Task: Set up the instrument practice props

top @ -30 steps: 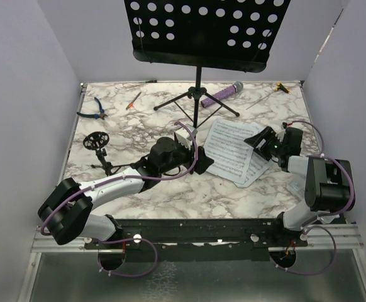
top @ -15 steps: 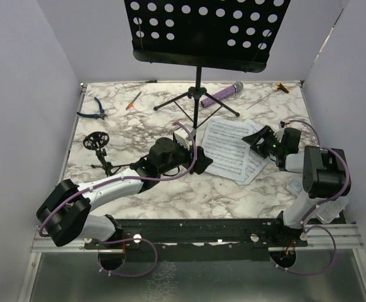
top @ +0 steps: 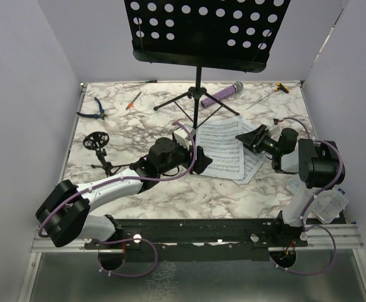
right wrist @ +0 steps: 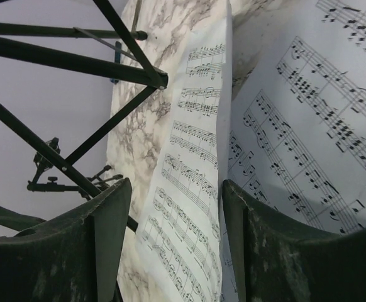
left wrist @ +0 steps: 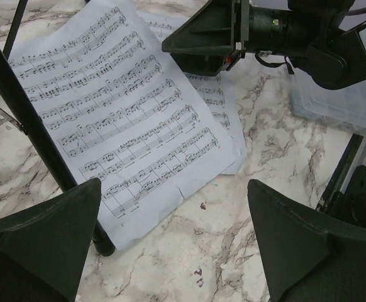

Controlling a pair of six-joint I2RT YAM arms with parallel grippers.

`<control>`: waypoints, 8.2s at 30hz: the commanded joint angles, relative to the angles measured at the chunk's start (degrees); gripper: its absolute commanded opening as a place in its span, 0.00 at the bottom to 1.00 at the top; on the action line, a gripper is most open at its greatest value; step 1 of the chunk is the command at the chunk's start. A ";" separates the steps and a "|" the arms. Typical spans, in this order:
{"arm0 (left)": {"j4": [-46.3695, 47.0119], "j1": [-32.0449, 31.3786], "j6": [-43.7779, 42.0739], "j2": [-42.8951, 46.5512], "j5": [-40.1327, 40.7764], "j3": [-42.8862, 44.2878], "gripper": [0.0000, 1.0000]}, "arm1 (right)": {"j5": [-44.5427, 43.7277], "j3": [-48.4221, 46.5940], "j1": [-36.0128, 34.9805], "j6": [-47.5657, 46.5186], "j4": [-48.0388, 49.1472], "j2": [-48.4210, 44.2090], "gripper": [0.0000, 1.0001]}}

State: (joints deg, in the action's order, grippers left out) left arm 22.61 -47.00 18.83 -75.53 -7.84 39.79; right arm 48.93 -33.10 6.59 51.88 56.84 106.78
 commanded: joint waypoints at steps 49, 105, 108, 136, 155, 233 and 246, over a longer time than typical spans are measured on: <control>2.53 7.13 14.12 2.01 -4.39 0.30 0.99 | -8.21 -4.45 -8.34 -32.66 -64.37 -56.04 0.00; 60.16 17.41 39.38 0.12 -31.20 -13.37 0.00 | 5.78 -3.58 -17.93 -17.26 -26.19 -50.25 0.27; 54.55 17.64 35.93 1.43 -32.46 -12.37 0.00 | 5.27 -5.88 -17.93 -23.76 -35.16 -50.36 0.38; 21.07 17.82 20.69 12.51 -35.01 0.76 0.00 | 11.14 -5.98 -28.00 -28.75 -34.20 -47.37 0.62; 17.43 17.82 22.14 14.03 -27.84 -2.45 0.95 | 4.36 -5.97 -28.13 -30.62 -42.94 -53.96 0.00; 12.85 17.21 16.68 6.75 -41.91 15.47 0.39 | 1.30 -30.04 -28.13 -33.77 -52.17 -48.96 0.00; 13.07 16.99 15.99 6.55 -41.19 13.64 0.00 | -1.52 -29.74 -28.13 -35.26 -54.00 -47.90 0.09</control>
State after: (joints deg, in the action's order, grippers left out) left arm 34.30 -29.74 35.33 -69.54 -48.66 54.63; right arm 48.69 -62.92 -21.32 17.89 3.77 58.46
